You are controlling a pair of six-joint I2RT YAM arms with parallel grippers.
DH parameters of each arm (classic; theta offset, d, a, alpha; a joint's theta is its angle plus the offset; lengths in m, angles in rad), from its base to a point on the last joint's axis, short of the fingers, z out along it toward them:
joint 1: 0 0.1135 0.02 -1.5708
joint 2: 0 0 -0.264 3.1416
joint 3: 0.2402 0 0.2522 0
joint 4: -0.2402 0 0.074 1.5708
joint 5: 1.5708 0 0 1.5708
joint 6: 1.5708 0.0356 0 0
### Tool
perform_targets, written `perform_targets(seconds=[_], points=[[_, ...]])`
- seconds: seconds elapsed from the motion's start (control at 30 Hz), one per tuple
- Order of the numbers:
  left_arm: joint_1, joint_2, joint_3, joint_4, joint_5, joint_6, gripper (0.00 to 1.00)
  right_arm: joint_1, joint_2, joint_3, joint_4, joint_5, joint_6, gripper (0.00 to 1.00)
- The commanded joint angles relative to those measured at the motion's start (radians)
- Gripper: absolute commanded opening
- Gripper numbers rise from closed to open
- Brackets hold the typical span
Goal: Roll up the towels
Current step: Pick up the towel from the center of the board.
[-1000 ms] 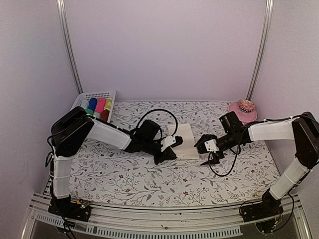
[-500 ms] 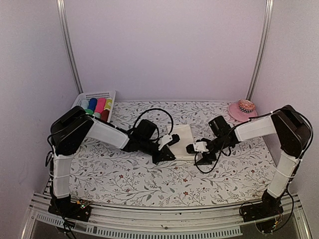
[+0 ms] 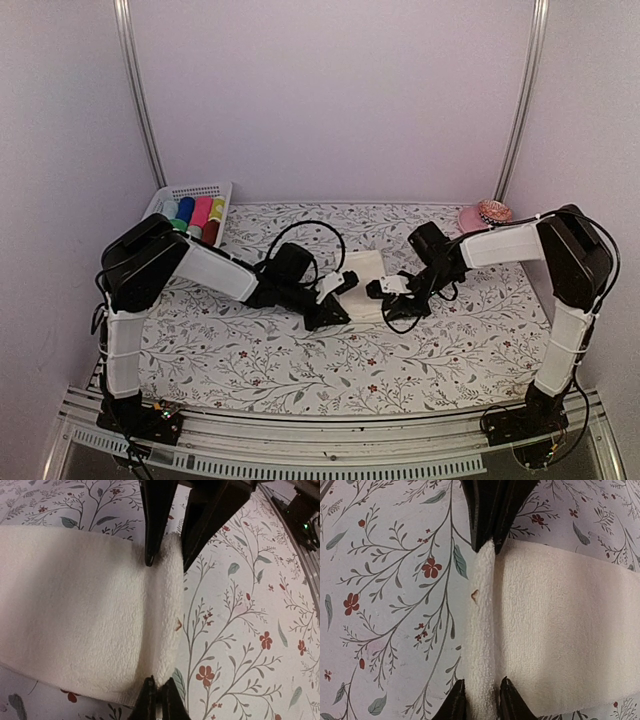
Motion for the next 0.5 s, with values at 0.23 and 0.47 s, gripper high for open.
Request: perform_targets(seconds=[0.23, 0.47], points=[[0.017, 0.007, -0.018, 0.037, -0.033, -0.061, 0.12, -0.028, 0.136, 0.176, -0.292, -0.057, 0.041, 0.03], [0.045, 0.018, -0.010, 0.059, 0.008, -0.124, 0.19, -0.056, 0.190, 0.279, -0.434, -0.121, 0.054, 0.03]])
